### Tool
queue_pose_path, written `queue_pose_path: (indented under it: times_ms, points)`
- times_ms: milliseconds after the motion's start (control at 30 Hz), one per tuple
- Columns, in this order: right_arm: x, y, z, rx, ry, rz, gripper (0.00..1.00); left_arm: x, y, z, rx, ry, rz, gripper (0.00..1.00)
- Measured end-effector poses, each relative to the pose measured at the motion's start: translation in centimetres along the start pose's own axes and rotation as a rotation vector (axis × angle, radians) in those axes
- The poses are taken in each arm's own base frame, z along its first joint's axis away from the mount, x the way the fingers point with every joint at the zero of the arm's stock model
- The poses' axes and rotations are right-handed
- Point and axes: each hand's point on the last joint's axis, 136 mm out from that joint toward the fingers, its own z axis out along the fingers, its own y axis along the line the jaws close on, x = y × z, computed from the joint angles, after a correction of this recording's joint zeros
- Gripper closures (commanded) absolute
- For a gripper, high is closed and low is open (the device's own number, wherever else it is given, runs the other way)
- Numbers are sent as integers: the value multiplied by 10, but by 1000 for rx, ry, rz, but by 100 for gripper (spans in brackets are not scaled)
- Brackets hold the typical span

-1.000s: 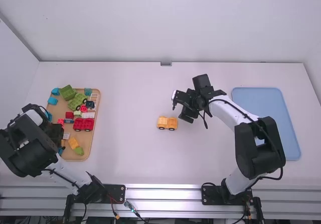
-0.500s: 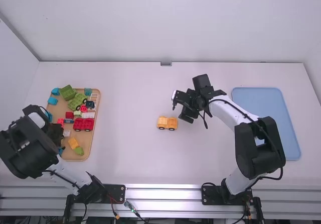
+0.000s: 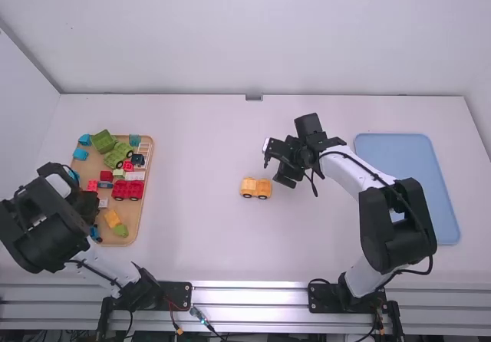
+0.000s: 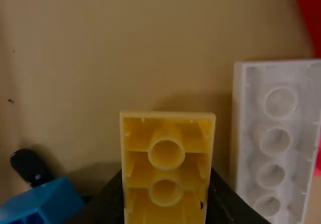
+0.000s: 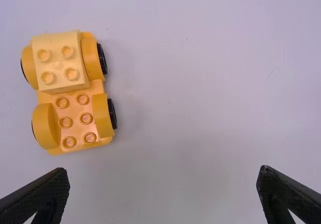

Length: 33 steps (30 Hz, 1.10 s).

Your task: Assemble lego blocks to make yellow taxi

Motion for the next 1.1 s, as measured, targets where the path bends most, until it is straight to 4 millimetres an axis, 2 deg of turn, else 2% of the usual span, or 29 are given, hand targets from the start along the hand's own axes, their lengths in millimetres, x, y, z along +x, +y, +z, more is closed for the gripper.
queue_pose_path:
  times_ms: [133,433,567,667,700,767,933,1100]
  points:
    - [0,0,0,1,0,4,1,0,1,-2,-9,9,53,55]
    - [-1,-1,0,3,-2,-1,1,-9,-9,-1,29,-30,98,57]
    - [-1,-1,0,3,-2,2,1,-9,-9,-1,30,-30,108,68]
    - [0,-1,0,3,-2,2,1,-8,-10,-1,35,-25,116,81]
    - [0,-1,0,2,-2,0,1,-8,-10,-1,34,-25,116,81]
    - [0,-1,0,2,-2,0,1,-8,-10,-1,36,-27,117,90]
    - [-5,-4,0,16,-17,4,1,-5,-12,-2,45,-12,118,95]
    - [-31,-23,0,101,-106,61,1,6,-22,-17,130,39,128,98]
